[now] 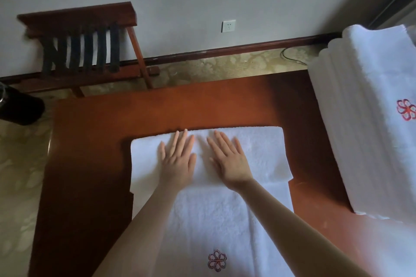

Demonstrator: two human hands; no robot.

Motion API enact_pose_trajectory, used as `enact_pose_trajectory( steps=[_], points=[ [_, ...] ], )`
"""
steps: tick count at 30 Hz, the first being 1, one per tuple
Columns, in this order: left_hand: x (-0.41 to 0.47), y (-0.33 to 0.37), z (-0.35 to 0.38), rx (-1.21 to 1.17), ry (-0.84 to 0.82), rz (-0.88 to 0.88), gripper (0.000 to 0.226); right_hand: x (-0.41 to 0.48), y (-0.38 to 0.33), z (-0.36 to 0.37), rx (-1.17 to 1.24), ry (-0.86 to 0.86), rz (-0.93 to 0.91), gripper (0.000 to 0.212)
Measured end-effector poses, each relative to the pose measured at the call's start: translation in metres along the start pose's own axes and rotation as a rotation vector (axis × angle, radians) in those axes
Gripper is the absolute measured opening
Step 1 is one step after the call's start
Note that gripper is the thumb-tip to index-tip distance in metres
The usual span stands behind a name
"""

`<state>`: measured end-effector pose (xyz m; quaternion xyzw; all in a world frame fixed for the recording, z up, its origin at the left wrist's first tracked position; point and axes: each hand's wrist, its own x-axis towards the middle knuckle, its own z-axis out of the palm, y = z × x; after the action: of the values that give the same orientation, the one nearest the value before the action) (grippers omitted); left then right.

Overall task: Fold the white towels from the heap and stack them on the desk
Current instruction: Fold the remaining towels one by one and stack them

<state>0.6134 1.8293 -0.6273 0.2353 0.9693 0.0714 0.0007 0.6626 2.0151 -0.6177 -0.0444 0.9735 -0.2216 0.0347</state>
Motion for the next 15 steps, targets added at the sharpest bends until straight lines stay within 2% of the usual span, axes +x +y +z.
enact_pose_trajectory(
  steps=[3,8,15],
  points=[
    [-0.002,-0.008,0.009,0.04,0.026,0.002,0.055,0.008,0.02,-0.001,-0.098,-0.028,0.034,0.056],
    [0.002,-0.011,0.014,0.086,-0.024,-0.049,0.068,-0.004,0.086,-0.023,-0.213,0.009,0.336,0.064],
    [0.0,-0.01,0.007,0.057,-0.067,-0.03,0.067,-0.007,0.077,-0.031,-0.276,-0.019,0.372,0.059]
  ],
)
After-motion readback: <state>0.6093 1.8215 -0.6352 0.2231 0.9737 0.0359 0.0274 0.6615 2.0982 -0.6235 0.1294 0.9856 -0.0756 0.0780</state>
